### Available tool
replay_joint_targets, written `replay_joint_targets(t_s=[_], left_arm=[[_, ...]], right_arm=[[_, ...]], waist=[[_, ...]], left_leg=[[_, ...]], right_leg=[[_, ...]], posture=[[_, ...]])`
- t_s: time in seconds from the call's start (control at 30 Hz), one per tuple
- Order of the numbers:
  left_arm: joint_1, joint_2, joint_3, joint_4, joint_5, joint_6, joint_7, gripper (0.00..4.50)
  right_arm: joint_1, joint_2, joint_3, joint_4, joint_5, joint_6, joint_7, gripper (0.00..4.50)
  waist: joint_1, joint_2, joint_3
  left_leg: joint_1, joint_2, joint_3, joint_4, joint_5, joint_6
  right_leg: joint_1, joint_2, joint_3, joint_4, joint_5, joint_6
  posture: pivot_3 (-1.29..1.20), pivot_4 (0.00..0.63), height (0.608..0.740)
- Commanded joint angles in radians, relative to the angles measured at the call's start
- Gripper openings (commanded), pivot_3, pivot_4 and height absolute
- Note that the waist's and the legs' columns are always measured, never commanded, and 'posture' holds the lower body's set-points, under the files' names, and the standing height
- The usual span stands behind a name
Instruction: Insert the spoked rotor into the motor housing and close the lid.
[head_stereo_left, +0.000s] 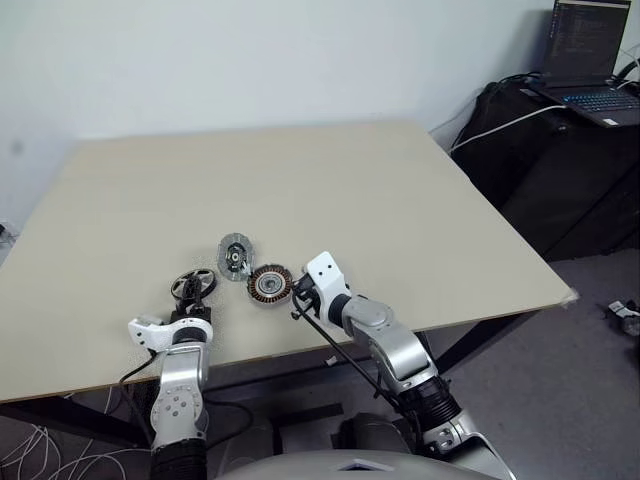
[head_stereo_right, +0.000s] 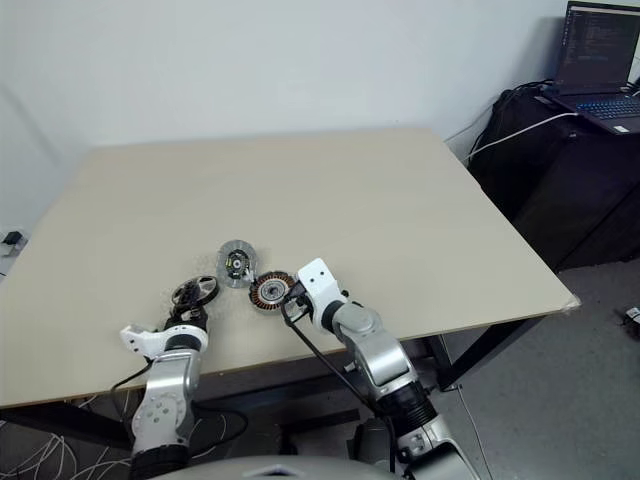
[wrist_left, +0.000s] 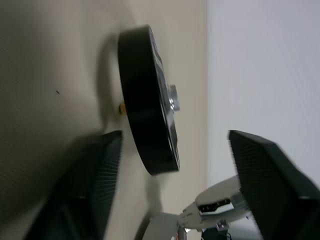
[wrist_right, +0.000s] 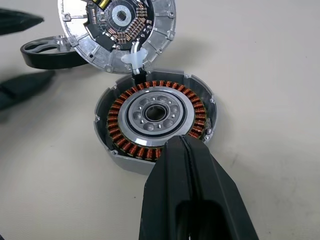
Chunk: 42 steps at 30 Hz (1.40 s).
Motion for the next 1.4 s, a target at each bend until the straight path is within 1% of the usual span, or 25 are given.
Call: replay_joint_targets(t_s=[0.03,0.1,0.13,0.2,0.5,0.67,0.83,1.03,1.2,1.4], left_arm=[[-0.027,-0.144,0.021,-0.010,0.003,-0.019,-0.005,1.92],[-0.028,-0.147,0.028,-0.006,0.003,-0.022,-0.004,1.29],[-0.029,-0.149,0.030,-0.005,0.003,-0.025,-0.003,0.89],[-0.030,-0.152,0.034,-0.004,0.003,-0.027,-0.002,0.37],[-0.026,-0.156,0.043,-0.010,0.001,-0.032,-0.020,0.37],[-0.007,-0.141,0.032,-0.085,-0.029,-0.009,-0.164,0.37],[0.001,-0.084,-0.013,-0.154,0.026,0.036,-0.311,0.37],[-0.009,-0.040,-0.068,-0.249,-0.023,0.171,-0.422,0.37],[-0.024,-0.002,-0.127,-0.254,-0.019,0.307,-0.396,0.37],[-0.024,0.000,-0.146,-0.240,-0.013,0.407,-0.331,0.37]], right_arm=[[-0.009,0.003,-0.017,-0.049,0.013,-0.010,-0.006,0.00],[-0.008,0.002,-0.020,-0.049,0.013,-0.009,-0.007,0.00],[-0.008,0.002,-0.021,-0.049,0.014,-0.008,-0.009,0.00],[-0.007,0.000,-0.024,-0.051,0.015,-0.007,-0.011,0.00],[-0.003,-0.004,-0.028,-0.057,0.020,-0.004,-0.017,0.00],[0.006,-0.005,-0.024,-0.058,0.022,-0.008,-0.018,0.00],[0.018,-0.005,-0.014,-0.061,0.025,-0.010,-0.010,0.00],[0.025,-0.002,-0.014,-0.063,0.027,-0.011,-0.012,0.00],[0.025,0.003,-0.017,-0.060,0.029,-0.015,-0.018,0.00],[0.028,0.004,-0.020,-0.062,0.032,-0.019,-0.022,0.00]], waist=[[0.001,0.000,0.000],[0.000,-0.001,0.000],[0.000,-0.001,0.000],[0.001,-0.001,-0.001],[-0.001,-0.001,-0.001],[-0.001,-0.002,-0.001],[-0.001,-0.002,-0.001],[-0.003,-0.002,-0.001],[-0.004,-0.002,-0.001],[-0.006,-0.002,-0.001]], left_leg=[[0.000,0.000,0.000,0.000,0.000,0.000],[0.000,0.000,0.000,0.000,0.000,0.000],[0.000,0.000,0.000,0.000,0.000,0.000],[0.000,0.000,0.000,0.000,0.000,0.000],[0.001,0.000,0.000,0.000,0.000,0.000],[0.000,0.000,0.000,0.000,0.000,0.000],[0.000,0.000,0.000,0.000,0.000,0.000],[0.000,0.000,0.000,0.000,0.000,0.000],[0.000,0.000,0.000,0.000,0.000,0.000],[0.000,0.000,0.000,0.000,0.000,0.000]], right_leg=[[0.000,0.000,0.000,0.000,0.000,0.000],[0.000,0.000,0.000,0.000,0.000,0.000],[0.000,0.000,0.000,0.000,0.000,0.000],[0.000,0.000,0.000,0.000,0.000,0.000],[0.000,0.000,0.000,0.000,0.000,0.000],[0.000,0.000,0.000,0.000,0.000,0.000],[0.000,0.000,0.000,0.000,0.000,0.000],[0.000,0.000,0.000,0.000,0.000,0.000],[0.000,0.000,0.000,0.000,0.000,0.000],[0.000,0.001,0.000,0.000,0.000,0.000]], posture=[[0.00,0.000,0.740],[0.00,0.000,0.740],[0.00,0.000,0.740],[0.00,0.000,0.740],[0.00,0.000,0.740],[0.00,0.000,0.740],[0.00,0.000,0.740],[0.00,0.000,0.740],[0.00,0.000,0.740],[0.00,0.000,0.740]])
